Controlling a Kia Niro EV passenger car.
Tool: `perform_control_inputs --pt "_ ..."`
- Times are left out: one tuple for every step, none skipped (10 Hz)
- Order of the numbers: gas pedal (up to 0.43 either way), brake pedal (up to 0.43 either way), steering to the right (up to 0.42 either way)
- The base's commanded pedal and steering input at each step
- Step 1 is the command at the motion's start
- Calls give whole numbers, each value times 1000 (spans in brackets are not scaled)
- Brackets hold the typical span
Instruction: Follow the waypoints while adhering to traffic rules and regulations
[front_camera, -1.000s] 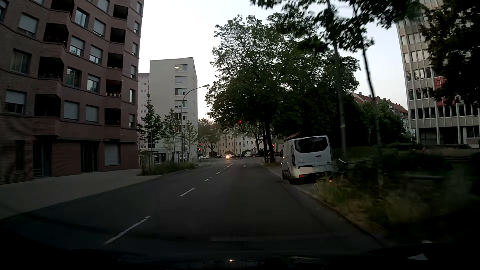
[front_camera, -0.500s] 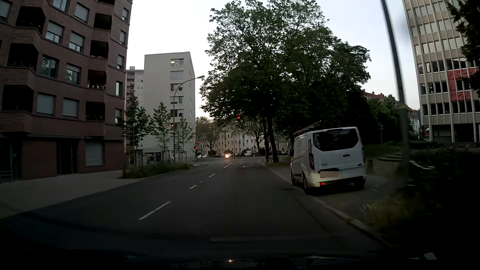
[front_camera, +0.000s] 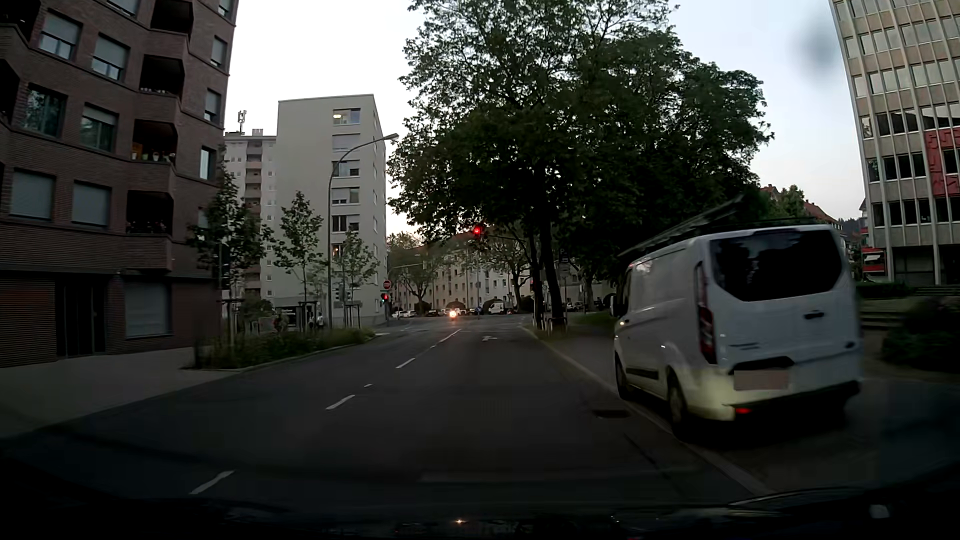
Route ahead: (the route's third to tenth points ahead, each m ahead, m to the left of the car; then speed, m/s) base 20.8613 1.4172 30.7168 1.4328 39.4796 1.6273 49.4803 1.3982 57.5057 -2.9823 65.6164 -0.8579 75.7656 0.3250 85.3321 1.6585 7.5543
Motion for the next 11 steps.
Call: perform_control_inputs --pt "0 0 -2" --pt "0 0 -2" --pt "0 0 -4" --pt "0 0 -5" --pt "0 0 -6" --pt "0 0 -6" --pt "0 0 -6" --pt "0 18 -6" --pt "0 37 -6" --pt "0 67 -6" --pt "0 104 -5"
